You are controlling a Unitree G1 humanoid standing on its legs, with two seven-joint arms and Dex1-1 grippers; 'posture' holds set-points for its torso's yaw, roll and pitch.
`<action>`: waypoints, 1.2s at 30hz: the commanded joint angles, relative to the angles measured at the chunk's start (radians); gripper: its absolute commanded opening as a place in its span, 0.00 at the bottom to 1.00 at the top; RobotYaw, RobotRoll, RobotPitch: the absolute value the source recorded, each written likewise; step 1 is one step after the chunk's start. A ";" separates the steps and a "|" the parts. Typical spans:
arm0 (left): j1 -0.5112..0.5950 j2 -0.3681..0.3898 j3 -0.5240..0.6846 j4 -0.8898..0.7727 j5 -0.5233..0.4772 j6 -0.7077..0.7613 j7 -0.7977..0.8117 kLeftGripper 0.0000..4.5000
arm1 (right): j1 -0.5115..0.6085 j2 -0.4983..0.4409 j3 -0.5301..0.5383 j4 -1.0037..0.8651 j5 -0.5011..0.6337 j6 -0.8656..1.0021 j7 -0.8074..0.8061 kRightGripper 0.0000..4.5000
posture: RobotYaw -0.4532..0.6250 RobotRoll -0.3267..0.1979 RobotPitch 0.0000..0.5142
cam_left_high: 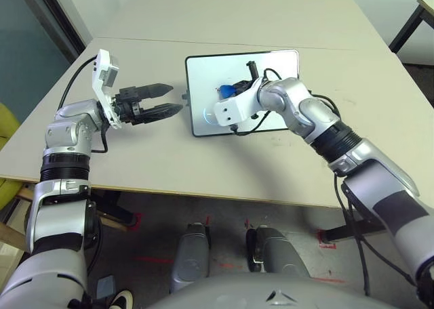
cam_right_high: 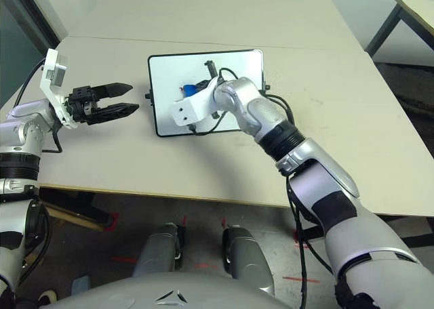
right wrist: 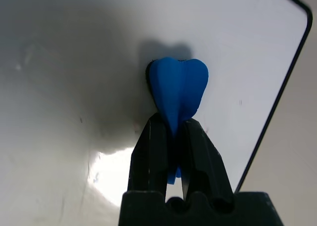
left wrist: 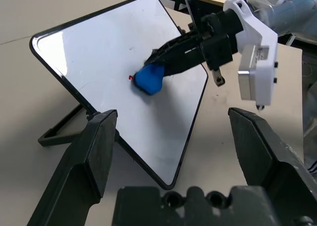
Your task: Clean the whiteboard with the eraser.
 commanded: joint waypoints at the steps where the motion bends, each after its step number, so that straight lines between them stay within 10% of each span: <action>1: 0.021 0.007 0.004 -0.022 -0.005 0.011 -0.004 1.00 | 0.024 0.010 0.030 0.005 -0.013 0.001 0.019 0.03 | 0.63 0.62 0.20; 36: 0.067 -0.006 0.011 -0.061 -0.006 0.038 0.002 1.00 | 0.028 -0.066 -0.027 -0.120 0.008 0.065 0.080 0.03 | 0.62 0.62 0.22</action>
